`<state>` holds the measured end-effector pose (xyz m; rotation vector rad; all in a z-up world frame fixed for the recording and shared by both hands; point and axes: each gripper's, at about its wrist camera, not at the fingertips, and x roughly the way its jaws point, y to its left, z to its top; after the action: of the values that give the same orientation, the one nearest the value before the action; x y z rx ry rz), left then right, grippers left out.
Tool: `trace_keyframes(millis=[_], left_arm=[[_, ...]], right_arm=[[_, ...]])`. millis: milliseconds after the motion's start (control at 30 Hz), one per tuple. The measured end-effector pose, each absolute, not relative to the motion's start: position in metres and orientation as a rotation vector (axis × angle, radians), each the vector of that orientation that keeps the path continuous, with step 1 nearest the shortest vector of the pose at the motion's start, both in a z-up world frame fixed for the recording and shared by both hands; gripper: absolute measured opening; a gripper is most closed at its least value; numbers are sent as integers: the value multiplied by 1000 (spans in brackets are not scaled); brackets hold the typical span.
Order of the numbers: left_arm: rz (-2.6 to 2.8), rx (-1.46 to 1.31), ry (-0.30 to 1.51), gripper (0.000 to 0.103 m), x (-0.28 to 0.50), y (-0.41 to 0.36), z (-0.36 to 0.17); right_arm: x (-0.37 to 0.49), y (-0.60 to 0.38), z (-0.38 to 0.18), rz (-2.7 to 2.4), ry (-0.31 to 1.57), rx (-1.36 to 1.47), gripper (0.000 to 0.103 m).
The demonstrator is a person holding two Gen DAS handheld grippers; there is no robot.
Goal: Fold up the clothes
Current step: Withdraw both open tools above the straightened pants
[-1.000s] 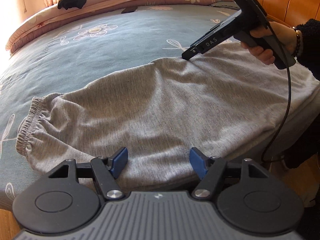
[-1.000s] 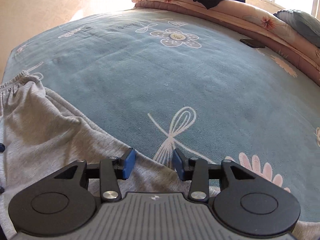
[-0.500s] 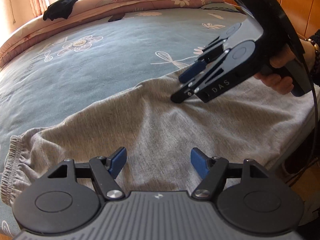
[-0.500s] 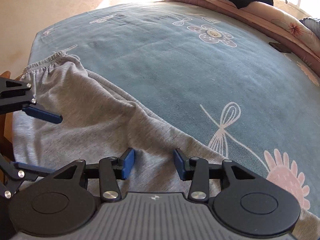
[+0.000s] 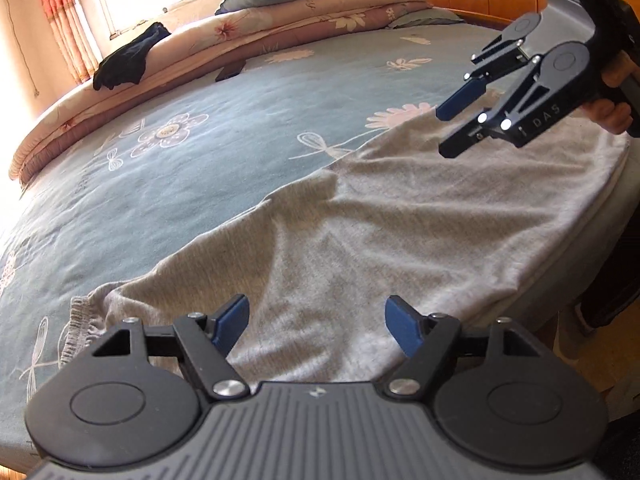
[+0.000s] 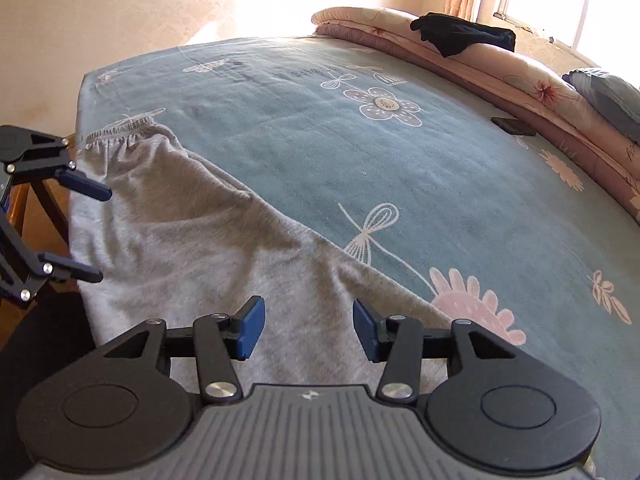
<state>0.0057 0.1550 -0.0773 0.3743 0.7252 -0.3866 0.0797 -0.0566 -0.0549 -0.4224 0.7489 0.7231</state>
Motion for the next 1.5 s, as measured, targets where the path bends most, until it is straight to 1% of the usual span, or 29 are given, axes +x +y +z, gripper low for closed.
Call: trace_keyframes(millis=[33, 67, 133, 333, 433, 533, 567, 633, 700, 733, 767, 800, 833, 900, 967, 1033, 1067, 1100, 1200, 1233, 1267, 1333, 1500], left_arm=[[-406, 380, 715, 76, 5, 146, -77], [-420, 384, 716, 76, 7, 138, -80], [-443, 390, 722, 76, 10, 123, -85], [-400, 398, 847, 76, 23, 110, -115], [-378, 310, 908, 78, 22, 127, -115], [-357, 349, 942, 78, 11, 136, -112], [-350, 365, 952, 78, 7, 138, -111], [-343, 418, 940, 76, -2, 139, -105], [-349, 423, 893, 76, -6, 139, -95], [-352, 410, 866, 76, -4, 140, -88], [-343, 396, 844, 76, 0, 140, -83], [-331, 382, 825, 77, 4, 141, -78], [-318, 369, 818, 77, 10, 142, -76], [-298, 349, 829, 77, 23, 146, -79], [-255, 331, 878, 77, 35, 155, -90], [-210, 312, 931, 77, 47, 164, -102], [-195, 301, 944, 79, 46, 170, -107], [-181, 291, 955, 80, 45, 175, -111], [-177, 284, 978, 80, 29, 188, -107], [-171, 296, 977, 80, 23, 190, -105], [-164, 310, 977, 80, 17, 193, -103], [-151, 336, 975, 80, 5, 197, -99], [-136, 320, 852, 80, 6, 203, -78]], right_arm=[[70, -65, -57, 730, 760, -424, 50], [60, -73, -58, 736, 771, -426, 42], [54, -83, -65, 712, 790, -409, 35], [44, -109, -85, 618, 842, -345, 34], [39, -123, -96, 571, 867, -313, 34], [35, -136, -106, 523, 892, -281, 33], [35, -139, -107, 516, 894, -263, 35], [36, -144, -106, 511, 891, -219, 35], [37, -149, -105, 506, 888, -176, 42], [38, -151, -105, 503, 887, -154, 50], [39, -150, -108, 497, 898, -140, 53], [38, -148, -111, 488, 898, -134, 54], [36, -146, -113, 479, 891, -131, 58], [34, -141, -115, 478, 885, -114, 71], [33, -139, -115, 477, 885, -102, 80], [33, -137, -116, 476, 885, -92, 84], [33, -137, -116, 475, 886, -86, 87], [33, -136, -116, 474, 886, -81, 88], [32, -135, -117, 477, 886, -60, 95], [31, -136, -118, 483, 886, -49, 100], [31, -137, -119, 488, 884, -39, 103], [29, -136, -120, 482, 873, -38, 103], [26, -129, -122, 455, 860, -69, 103]])
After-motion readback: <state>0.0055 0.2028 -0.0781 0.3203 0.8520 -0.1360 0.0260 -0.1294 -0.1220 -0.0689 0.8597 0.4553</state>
